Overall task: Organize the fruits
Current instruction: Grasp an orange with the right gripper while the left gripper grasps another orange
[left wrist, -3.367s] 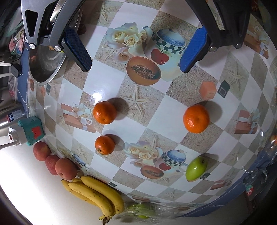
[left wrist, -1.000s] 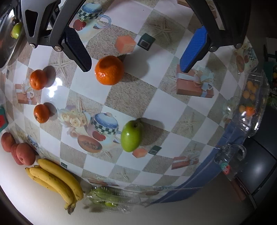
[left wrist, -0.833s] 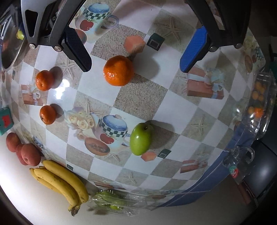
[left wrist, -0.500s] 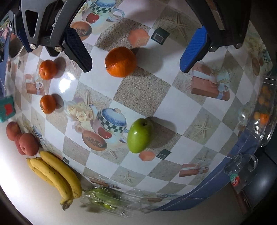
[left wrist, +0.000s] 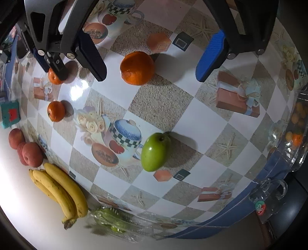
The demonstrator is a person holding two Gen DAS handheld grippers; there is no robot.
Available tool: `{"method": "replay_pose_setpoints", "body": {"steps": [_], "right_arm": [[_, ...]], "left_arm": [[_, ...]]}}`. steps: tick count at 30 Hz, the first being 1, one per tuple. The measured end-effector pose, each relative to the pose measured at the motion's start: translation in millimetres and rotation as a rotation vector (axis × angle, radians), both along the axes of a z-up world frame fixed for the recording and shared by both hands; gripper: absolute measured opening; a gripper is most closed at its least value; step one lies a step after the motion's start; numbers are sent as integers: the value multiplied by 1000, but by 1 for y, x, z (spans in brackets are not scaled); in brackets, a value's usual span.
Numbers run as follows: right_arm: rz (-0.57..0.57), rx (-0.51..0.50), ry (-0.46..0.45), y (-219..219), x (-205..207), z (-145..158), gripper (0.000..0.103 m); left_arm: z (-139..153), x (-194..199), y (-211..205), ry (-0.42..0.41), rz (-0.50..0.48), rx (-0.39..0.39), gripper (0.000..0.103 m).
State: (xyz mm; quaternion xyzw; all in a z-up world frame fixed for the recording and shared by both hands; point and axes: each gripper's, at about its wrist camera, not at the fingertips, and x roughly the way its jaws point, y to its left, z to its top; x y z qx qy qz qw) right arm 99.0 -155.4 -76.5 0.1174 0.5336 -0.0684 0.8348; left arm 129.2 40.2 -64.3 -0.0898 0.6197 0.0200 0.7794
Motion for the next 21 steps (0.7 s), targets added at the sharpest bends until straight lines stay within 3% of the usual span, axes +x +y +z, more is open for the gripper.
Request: {"method": "replay_pose_setpoints", "body": {"steps": [4, 10, 21], "right_arm": [[-5, 19, -4, 1, 3, -1, 38], [-35, 61, -18, -5, 1, -1, 38], [-99, 110, -77, -20, -21, 20, 37]], "left_arm": [[-2, 0, 2, 12, 7, 1, 91], [-4, -3, -4, 26, -18, -9, 83], [-16, -10, -16, 53, -47, -30, 47]]}}
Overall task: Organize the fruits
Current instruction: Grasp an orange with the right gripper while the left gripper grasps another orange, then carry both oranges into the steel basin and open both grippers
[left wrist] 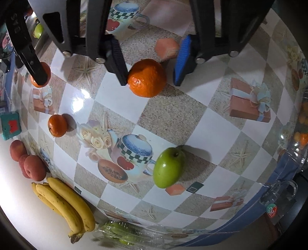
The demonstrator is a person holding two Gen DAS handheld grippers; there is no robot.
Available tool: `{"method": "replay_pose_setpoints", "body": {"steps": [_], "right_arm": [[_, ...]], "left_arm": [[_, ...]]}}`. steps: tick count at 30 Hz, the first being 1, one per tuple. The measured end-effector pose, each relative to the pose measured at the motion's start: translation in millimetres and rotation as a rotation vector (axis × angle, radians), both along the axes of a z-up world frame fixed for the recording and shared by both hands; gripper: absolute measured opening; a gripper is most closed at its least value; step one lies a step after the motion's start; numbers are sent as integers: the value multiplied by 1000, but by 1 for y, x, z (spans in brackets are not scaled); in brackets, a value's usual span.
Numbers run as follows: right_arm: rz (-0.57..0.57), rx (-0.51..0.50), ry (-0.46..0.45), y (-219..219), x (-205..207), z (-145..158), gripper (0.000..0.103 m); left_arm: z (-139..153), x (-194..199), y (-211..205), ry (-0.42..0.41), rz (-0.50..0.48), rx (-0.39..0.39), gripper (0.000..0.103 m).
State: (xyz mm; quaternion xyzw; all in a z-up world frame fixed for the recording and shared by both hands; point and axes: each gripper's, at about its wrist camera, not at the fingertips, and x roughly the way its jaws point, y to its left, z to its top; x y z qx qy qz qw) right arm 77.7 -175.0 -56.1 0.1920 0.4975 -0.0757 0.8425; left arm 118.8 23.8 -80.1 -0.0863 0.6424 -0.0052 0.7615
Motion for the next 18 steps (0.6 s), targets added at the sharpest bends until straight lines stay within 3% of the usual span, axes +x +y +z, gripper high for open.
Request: {"method": "replay_pose_setpoints", "body": {"steps": [2, 8, 18], "right_arm": [[-1, 6, -10, 1, -3, 4, 37], [-1, 6, -15, 6, -11, 12, 37], [-53, 29, 0, 7, -28, 17, 37]], "left_arm": [[-5, 1, -4, -1, -4, -16, 43], [-6, 3, -8, -10, -17, -19, 42], [18, 4, -9, -44, -22, -41, 41]]}}
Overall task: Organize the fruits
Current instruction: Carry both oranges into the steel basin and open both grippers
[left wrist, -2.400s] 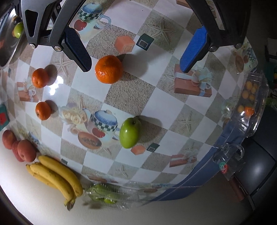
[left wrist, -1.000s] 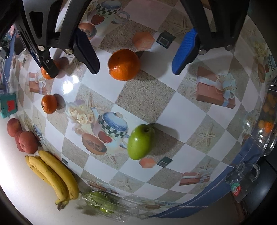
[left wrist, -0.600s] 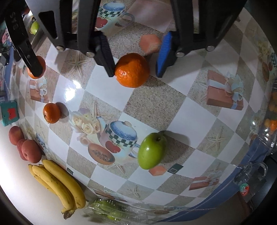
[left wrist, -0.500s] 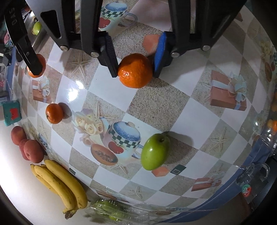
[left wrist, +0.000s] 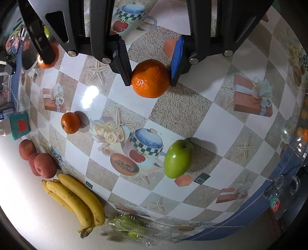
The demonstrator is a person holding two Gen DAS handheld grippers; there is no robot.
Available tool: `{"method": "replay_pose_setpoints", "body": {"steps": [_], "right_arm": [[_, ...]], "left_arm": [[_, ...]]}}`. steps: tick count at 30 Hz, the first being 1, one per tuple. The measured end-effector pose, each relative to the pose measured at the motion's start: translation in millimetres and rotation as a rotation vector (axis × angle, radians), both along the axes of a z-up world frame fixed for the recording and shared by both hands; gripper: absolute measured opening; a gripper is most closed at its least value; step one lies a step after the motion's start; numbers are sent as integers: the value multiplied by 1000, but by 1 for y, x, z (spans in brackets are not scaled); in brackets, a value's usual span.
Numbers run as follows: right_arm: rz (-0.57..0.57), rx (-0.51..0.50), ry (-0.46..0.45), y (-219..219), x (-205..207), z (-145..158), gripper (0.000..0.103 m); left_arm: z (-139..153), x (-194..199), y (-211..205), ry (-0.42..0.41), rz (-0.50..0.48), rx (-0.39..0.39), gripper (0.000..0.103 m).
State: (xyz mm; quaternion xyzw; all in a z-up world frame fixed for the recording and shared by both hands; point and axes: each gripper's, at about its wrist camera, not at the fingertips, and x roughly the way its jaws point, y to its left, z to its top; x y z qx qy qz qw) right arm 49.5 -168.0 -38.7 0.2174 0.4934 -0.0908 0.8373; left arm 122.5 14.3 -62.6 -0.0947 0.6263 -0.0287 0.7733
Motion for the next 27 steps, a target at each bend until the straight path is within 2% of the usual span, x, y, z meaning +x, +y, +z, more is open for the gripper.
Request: {"method": "replay_pose_setpoints", "body": {"steps": [7, 15, 27], "right_arm": [[-38, 4, 6, -6, -14, 7, 37], [-56, -12, 16, -16, -18, 17, 37], [-143, -18, 20, -52, -30, 27, 37]], "left_arm": [[19, -1, -4, -43, -8, -3, 41], [36, 9, -43, -67, -56, -4, 41], [56, 12, -92, -125, -135, 0, 41]]}}
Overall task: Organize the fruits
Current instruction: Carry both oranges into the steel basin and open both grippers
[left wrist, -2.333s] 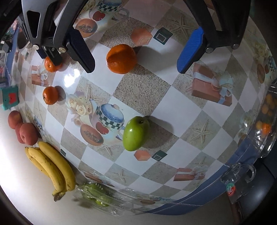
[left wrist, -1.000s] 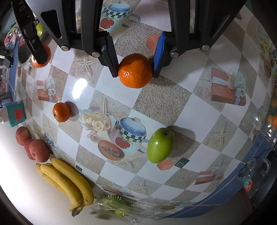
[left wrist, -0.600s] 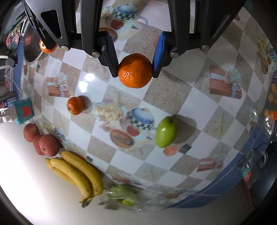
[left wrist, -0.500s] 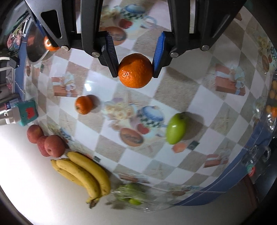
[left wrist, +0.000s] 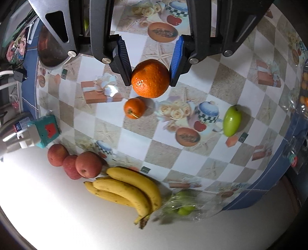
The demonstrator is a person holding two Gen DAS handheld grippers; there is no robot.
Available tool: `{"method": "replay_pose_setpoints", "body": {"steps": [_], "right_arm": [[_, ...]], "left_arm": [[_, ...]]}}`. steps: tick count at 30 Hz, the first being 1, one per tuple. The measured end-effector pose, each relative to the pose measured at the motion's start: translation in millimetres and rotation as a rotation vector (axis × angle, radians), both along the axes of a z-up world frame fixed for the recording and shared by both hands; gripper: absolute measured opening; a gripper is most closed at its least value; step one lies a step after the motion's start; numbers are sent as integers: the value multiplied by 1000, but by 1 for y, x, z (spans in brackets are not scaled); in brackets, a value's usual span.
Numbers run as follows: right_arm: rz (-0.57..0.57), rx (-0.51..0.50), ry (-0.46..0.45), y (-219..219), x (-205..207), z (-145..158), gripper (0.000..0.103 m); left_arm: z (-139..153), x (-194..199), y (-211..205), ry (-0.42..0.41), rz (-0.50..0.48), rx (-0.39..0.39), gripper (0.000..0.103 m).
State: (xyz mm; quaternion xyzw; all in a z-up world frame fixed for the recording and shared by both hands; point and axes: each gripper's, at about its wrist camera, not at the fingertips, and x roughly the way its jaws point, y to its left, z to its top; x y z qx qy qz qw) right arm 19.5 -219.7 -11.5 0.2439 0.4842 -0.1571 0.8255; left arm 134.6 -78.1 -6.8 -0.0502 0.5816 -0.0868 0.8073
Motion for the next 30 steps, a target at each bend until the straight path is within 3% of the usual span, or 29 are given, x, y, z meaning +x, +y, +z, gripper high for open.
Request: {"method": "replay_pose_setpoints", "body": {"steps": [11, 30], "right_arm": [[-102, 29, 17, -36, -19, -5, 37], [-385, 99, 48, -129, -84, -19, 38]], "left_arm": [[3, -19, -23, -4, -77, -35, 41], [-11, -85, -127, 59, -430, -58, 42]]}}
